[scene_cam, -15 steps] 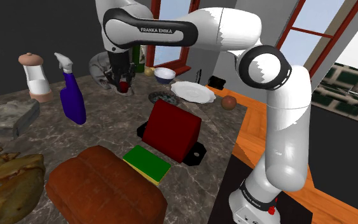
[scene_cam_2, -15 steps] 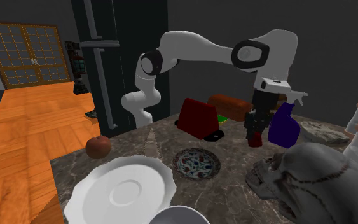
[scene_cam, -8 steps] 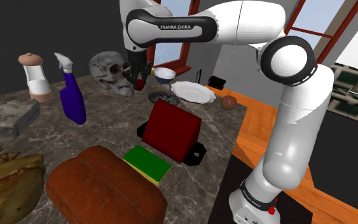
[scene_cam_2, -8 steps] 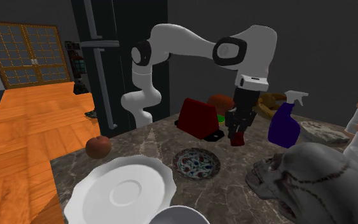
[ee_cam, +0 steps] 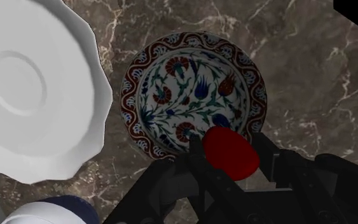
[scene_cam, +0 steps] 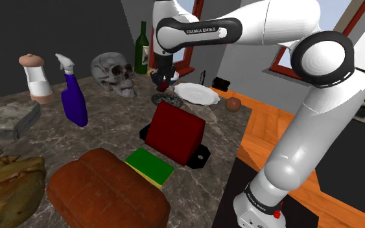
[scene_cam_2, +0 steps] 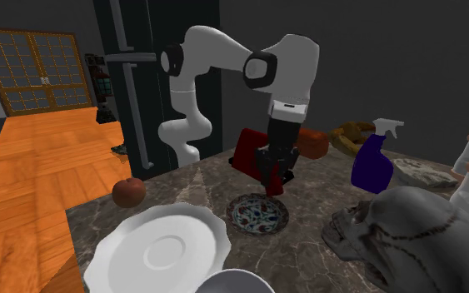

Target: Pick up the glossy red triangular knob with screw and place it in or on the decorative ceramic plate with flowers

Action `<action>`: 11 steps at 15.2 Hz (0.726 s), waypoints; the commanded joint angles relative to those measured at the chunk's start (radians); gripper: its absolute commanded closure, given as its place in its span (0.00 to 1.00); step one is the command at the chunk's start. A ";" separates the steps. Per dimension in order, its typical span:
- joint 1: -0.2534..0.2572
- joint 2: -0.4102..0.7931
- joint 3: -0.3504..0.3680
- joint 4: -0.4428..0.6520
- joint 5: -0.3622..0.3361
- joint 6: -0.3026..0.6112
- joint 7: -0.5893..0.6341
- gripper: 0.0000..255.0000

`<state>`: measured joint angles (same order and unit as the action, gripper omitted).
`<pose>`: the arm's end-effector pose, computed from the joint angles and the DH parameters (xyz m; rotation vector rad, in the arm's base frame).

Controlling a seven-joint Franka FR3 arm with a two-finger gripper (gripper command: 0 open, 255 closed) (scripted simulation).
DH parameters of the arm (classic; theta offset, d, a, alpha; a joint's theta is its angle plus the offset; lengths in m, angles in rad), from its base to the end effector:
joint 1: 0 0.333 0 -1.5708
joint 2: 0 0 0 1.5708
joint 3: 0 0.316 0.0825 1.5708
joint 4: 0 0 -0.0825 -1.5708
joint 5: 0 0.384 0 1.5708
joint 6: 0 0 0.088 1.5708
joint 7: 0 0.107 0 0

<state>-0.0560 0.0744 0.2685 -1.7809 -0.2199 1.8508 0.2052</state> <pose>0.5763 0.1028 0.5090 2.9517 0.1000 0.0569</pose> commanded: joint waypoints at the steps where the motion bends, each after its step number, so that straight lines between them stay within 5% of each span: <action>1: -0.027 -0.036 -0.021 -0.046 0.010 0.022 -0.048 1.00; 11: -0.042 -0.041 -0.036 -0.162 0.003 0.136 -0.054 1.00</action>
<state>-0.0982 0.0347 0.2321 -1.9277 -0.2158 1.9724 0.1483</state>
